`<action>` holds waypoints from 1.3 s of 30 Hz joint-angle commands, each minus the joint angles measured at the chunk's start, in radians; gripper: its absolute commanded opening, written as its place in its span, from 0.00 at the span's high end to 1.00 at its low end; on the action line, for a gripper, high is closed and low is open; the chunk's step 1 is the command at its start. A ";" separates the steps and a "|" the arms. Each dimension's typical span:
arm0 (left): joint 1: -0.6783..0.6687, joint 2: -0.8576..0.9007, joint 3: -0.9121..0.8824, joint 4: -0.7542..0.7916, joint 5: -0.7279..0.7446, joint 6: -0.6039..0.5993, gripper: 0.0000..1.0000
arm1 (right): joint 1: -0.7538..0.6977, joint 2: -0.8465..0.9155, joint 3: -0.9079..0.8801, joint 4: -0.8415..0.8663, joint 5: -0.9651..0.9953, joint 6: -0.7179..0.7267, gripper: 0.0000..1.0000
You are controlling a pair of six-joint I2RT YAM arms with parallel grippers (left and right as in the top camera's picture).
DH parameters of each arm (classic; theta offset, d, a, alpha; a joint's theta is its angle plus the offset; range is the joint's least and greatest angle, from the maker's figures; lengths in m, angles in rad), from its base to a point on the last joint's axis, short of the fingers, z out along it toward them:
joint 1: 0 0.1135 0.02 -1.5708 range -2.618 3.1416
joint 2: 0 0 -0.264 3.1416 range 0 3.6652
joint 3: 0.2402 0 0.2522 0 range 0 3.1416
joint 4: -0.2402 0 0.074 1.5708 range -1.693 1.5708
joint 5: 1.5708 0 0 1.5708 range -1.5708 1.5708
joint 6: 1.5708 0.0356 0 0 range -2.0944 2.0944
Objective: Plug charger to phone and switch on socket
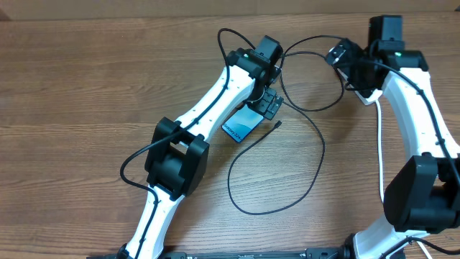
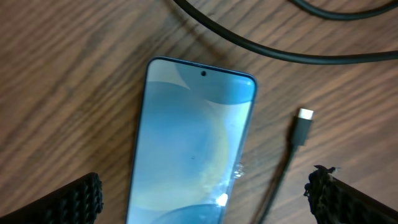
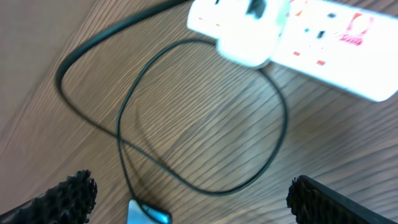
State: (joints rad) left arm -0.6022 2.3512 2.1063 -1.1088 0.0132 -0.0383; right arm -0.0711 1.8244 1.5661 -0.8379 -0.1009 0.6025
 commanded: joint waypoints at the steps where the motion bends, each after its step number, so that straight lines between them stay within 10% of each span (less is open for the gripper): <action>1: 0.005 0.048 0.010 -0.002 -0.080 0.043 0.00 | -0.026 -0.006 0.017 0.002 -0.005 -0.008 0.00; 39: 0.000 0.131 -0.003 -0.080 -0.072 0.140 0.07 | -0.044 -0.006 0.017 -0.036 -0.005 -0.009 0.00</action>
State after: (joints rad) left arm -0.6182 2.4577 2.1078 -1.1938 -0.0738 0.0818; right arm -0.1135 1.8244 1.5661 -0.8757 -0.1009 0.6018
